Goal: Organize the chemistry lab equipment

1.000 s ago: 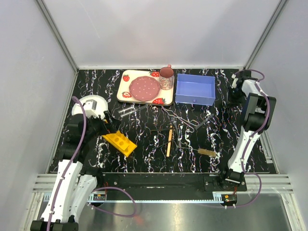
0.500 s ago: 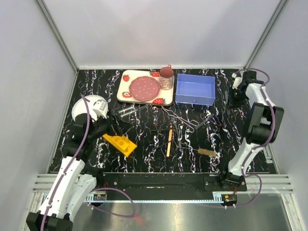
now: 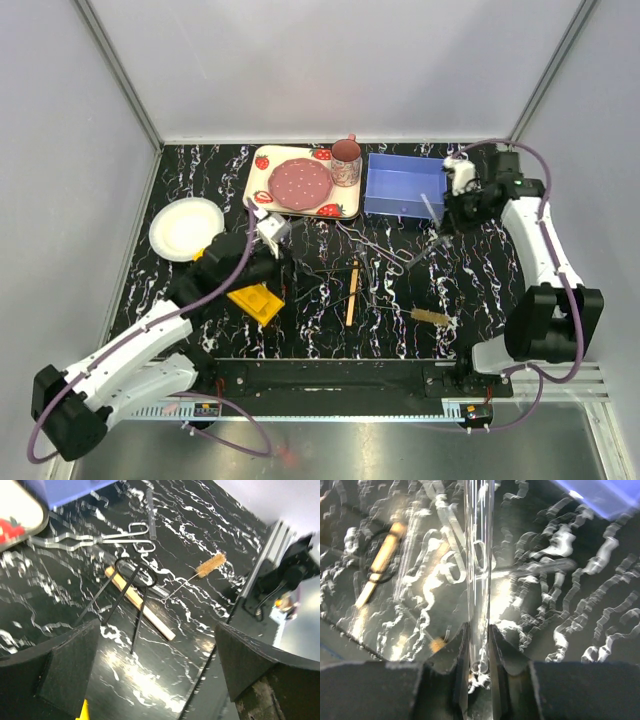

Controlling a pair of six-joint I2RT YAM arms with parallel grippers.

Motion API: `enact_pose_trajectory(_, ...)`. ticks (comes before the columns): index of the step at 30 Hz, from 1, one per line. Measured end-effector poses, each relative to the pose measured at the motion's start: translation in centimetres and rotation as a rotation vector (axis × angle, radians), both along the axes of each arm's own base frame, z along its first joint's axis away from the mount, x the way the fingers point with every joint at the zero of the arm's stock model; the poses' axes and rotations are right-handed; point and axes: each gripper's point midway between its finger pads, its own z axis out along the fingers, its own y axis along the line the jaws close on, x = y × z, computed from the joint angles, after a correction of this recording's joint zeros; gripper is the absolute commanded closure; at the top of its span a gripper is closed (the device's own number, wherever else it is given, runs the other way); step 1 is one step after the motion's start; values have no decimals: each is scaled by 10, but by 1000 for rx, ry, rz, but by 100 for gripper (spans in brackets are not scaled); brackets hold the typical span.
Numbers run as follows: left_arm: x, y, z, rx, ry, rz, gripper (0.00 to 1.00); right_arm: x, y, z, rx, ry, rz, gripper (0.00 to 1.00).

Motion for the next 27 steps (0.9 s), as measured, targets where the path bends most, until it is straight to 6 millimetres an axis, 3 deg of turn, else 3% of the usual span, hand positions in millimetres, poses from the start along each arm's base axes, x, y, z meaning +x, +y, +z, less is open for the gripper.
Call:
enact_pose_trajectory(7,-20,-29,18,167,-611,-223,1,-60,106,-5,82,75,392,84)
enact_pose_trajectory(11,-26,-36,6,291,-857,-285,1,-88,140,-9,139,152,521,84)
enact_pose_trajectory(18,-27,-48,3,460,-1118,-343,1,-112,170,-19,231,326,618,84)
enact_pose_trajectory(27,-14,-64,-24,631,-1171,-432,8,-140,192,-17,293,427,701,84)
